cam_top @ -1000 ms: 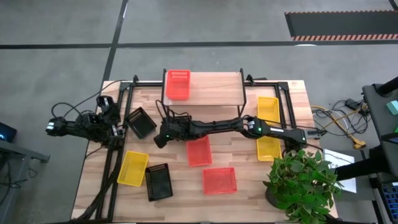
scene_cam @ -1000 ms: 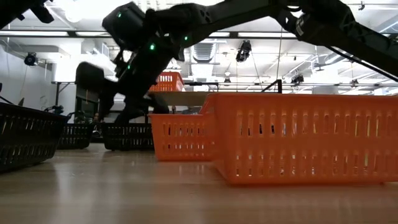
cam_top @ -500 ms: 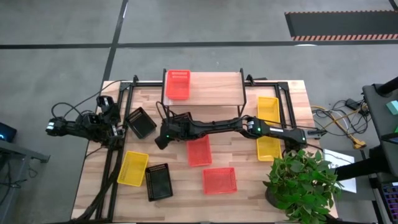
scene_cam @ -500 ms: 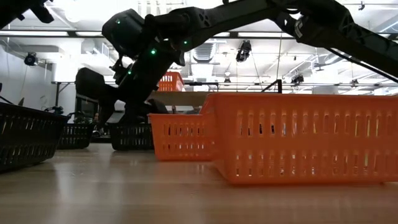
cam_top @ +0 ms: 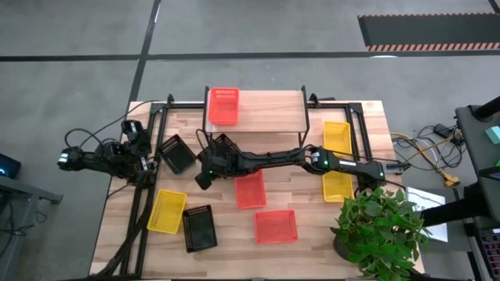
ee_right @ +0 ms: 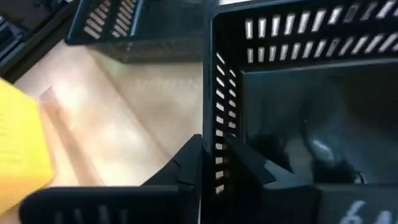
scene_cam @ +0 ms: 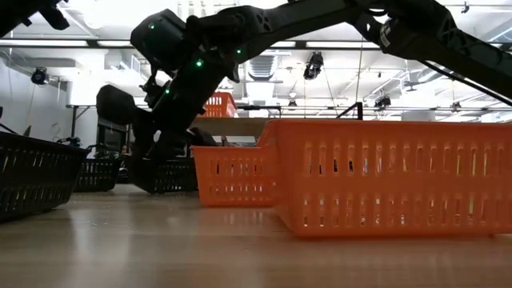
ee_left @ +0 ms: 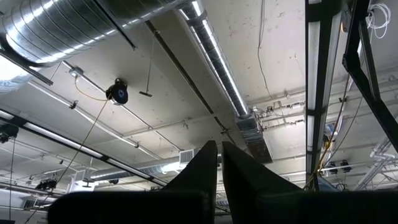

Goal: Stack baskets on shelf by color
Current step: Put the top right black basket on the shelf

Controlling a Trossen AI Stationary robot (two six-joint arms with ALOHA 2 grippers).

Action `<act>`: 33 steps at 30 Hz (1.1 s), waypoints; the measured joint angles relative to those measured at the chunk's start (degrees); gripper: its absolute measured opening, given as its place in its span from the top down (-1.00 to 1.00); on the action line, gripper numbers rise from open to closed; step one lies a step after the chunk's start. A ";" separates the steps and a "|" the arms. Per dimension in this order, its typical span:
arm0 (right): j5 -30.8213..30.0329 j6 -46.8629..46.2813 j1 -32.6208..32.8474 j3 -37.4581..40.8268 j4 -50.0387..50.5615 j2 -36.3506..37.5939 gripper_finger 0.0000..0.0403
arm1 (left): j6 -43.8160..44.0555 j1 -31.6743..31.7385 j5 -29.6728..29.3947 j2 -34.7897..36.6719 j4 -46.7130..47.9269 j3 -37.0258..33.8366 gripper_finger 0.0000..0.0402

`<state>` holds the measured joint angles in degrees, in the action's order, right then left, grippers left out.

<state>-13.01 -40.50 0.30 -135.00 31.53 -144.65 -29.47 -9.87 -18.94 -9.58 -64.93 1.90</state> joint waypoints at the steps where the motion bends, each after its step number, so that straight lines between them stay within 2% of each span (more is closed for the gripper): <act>1: 0.41 0.18 0.11 0.00 0.26 0.17 0.81 | 0.00 0.00 0.00 -0.01 0.00 -0.01 0.96; 6: 2.71 2.27 0.43 0.00 5.16 2.77 0.90 | 0.00 -0.02 0.00 0.00 0.00 -0.01 0.96; 11: 3.46 9.11 1.71 0.00 12.65 6.54 0.92 | 0.00 -0.04 0.00 0.00 0.02 -0.03 0.96; 17: 12.08 20.38 3.94 0.00 21.06 12.19 0.92 | 0.02 -0.02 0.00 -0.02 0.02 -0.03 0.96; 22: 12.01 31.28 6.24 0.00 25.98 16.76 0.94 | 0.02 0.00 0.00 0.00 -0.02 -0.03 0.96; 33: 11.51 46.64 10.13 0.02 28.83 26.57 0.95 | 0.02 0.00 0.00 -0.02 -0.07 -0.03 0.96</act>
<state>-1.50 6.14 10.43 -134.98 60.36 -118.08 -29.45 -9.87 -18.94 -9.61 -64.99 1.87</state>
